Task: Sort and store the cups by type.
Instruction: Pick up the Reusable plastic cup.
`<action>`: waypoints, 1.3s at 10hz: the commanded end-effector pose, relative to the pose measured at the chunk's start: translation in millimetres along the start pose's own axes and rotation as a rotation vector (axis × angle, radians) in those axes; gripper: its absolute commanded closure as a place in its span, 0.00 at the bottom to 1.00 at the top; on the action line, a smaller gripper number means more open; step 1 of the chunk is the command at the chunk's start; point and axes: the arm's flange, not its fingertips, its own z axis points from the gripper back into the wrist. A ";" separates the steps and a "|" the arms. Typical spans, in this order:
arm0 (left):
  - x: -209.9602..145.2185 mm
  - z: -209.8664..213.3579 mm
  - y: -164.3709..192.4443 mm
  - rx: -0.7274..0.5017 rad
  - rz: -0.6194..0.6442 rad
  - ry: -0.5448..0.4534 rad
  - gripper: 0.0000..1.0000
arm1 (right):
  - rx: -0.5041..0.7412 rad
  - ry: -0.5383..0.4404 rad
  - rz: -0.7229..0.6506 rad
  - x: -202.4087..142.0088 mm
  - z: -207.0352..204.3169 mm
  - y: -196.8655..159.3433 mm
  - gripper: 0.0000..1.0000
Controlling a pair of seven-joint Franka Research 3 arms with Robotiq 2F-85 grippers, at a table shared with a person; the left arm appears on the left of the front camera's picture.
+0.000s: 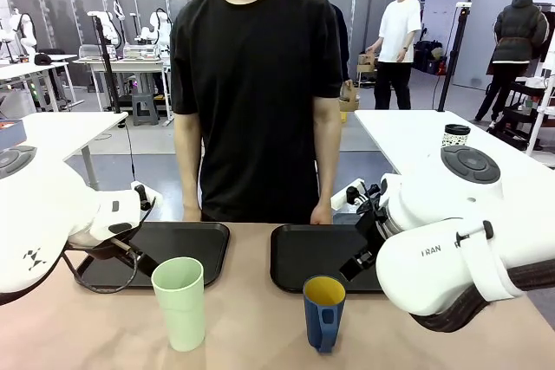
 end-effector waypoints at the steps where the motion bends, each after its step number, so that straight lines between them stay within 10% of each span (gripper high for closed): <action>1: -1.5 -0.3 1.6 0.027 0.029 0.015 0.00 | -0.073 0.024 -0.045 3.8 1.0 1.7 0.00; 13: 6.1 129.4 -62.3 0.127 -0.074 -0.304 0.00 | -0.427 -0.194 0.002 36.1 149.6 47.6 0.00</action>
